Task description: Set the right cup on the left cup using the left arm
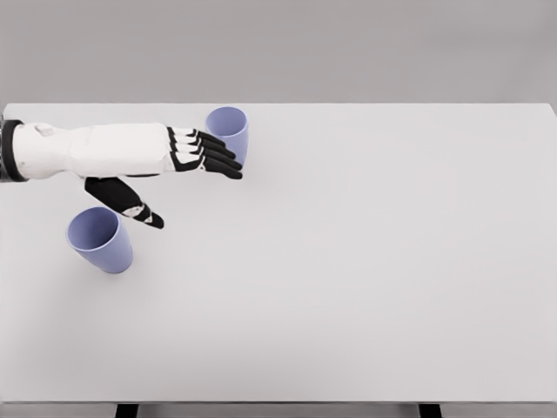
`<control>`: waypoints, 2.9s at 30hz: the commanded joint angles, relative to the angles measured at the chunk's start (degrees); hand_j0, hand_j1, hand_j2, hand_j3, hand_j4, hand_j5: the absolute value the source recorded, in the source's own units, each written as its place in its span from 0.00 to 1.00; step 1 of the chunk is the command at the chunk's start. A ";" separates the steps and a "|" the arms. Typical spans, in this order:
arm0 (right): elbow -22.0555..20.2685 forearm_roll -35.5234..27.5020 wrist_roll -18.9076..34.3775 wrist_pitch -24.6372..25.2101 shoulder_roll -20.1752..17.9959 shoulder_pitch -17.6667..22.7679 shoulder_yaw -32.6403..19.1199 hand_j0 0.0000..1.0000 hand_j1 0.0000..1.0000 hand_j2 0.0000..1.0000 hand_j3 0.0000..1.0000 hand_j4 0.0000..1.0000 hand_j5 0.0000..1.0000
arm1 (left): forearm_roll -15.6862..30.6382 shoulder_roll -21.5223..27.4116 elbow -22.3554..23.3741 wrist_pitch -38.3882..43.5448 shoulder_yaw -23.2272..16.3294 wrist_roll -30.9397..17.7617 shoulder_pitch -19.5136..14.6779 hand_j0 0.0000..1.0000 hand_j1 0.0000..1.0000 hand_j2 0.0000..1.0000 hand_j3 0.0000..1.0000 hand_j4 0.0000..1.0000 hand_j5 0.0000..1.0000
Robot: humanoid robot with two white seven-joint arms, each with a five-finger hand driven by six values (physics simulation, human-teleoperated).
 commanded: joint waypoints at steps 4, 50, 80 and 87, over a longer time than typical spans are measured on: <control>0.14 -0.02 0.01 -0.01 0.00 0.35 -0.04 1.00 1.00 1.00 1.00 1.00 1.00 | 0.58 -1.19 0.10 0.17 -0.67 0.03 -1.93 1.00 1.00 1.00 1.00 1.00 1.00; 0.14 -0.02 0.01 -0.01 0.00 0.35 -0.13 1.00 1.00 1.00 1.00 1.00 1.00 | -28.95 -37.14 61.10 0.17 -3.40 0.03 -16.00 1.00 1.00 1.00 1.00 1.00 1.00; 0.14 -0.02 0.01 -0.01 0.00 0.35 -0.13 1.00 1.00 1.00 1.00 1.00 1.00 | -31.77 -39.07 63.03 0.17 -3.22 0.03 -15.38 0.60 0.60 0.60 0.60 0.60 0.60; 0.14 -0.02 0.01 -0.01 0.00 0.35 -0.13 1.00 1.00 1.00 1.00 1.00 1.00 | -31.68 -38.63 62.77 0.17 -3.31 0.03 -15.21 0.58 0.58 0.58 0.58 0.58 0.58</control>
